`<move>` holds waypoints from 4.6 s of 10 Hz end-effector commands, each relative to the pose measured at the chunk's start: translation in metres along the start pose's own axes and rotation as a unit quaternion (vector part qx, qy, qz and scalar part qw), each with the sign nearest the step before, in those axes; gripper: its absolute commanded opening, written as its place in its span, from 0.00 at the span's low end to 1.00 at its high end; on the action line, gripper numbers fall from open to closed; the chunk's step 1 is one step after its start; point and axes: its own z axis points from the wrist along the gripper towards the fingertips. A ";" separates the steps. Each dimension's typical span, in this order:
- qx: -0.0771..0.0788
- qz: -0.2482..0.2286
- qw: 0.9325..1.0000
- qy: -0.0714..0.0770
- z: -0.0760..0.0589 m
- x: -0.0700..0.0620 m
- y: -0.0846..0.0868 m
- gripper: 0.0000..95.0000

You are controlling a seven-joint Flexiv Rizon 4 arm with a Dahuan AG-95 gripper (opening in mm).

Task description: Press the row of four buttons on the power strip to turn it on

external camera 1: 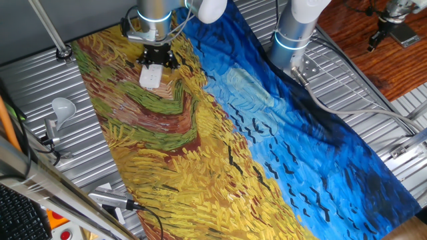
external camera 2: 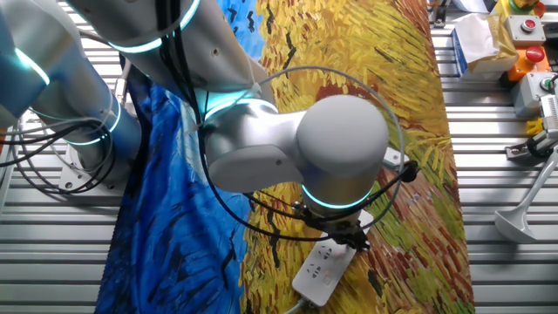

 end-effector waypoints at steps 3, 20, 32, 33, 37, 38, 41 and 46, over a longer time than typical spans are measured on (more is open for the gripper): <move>-0.016 0.006 1.000 -0.002 -0.031 0.000 0.011 1.00; -0.016 0.025 1.000 0.001 -0.008 -0.048 -0.005 0.80; -0.011 0.016 1.000 0.001 0.001 -0.048 -0.008 0.80; -0.012 0.017 1.000 0.001 0.003 -0.048 -0.008 0.80; -0.011 0.014 1.000 -0.001 0.016 -0.047 -0.011 0.80; -0.010 0.012 1.000 -0.001 0.018 -0.047 -0.011 0.80; -0.008 0.010 1.000 -0.004 0.029 -0.048 -0.012 0.80; -0.005 0.009 1.000 -0.003 0.031 -0.049 -0.012 0.80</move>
